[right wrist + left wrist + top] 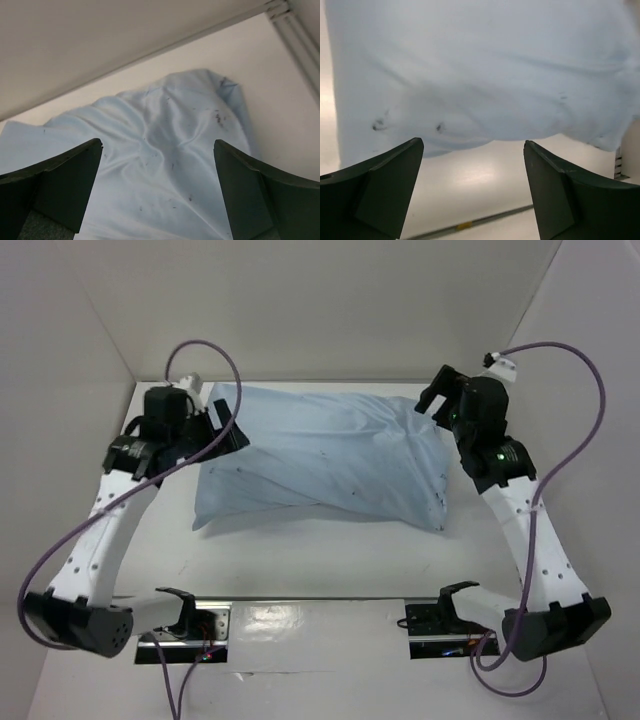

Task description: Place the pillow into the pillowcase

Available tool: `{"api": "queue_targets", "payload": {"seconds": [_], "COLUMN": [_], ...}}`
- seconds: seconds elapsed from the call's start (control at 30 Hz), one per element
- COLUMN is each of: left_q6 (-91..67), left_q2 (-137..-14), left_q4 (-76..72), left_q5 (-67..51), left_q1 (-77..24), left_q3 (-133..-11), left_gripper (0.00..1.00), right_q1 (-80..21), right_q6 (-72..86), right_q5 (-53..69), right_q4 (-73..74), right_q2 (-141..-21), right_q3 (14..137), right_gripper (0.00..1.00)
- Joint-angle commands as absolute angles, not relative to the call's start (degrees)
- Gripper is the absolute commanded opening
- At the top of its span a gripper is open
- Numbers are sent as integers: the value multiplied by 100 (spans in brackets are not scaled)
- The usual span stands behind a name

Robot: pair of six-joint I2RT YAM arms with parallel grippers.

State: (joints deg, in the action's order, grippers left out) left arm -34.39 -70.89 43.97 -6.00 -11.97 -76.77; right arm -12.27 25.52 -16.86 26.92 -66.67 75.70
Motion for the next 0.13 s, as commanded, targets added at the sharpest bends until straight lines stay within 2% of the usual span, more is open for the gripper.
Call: {"api": "queue_targets", "payload": {"seconds": [0.0, 0.1], "left_q6": [-2936, -2804], "left_q2": [-6320, -6074], "left_q4": [4429, 4482], "left_q5": [-352, -352], "left_q1": [-1169, -1169], "left_q3": [-8542, -8736], "left_gripper": [95, 96], "right_q1": [-1248, -1248], "right_q6": [2285, 2066], "right_q5": [-2697, -3040], "right_q4": [3384, 3200], "right_q2": [-6250, -5819], "right_q3": [7726, 7463], "right_gripper": [100, 100]}}
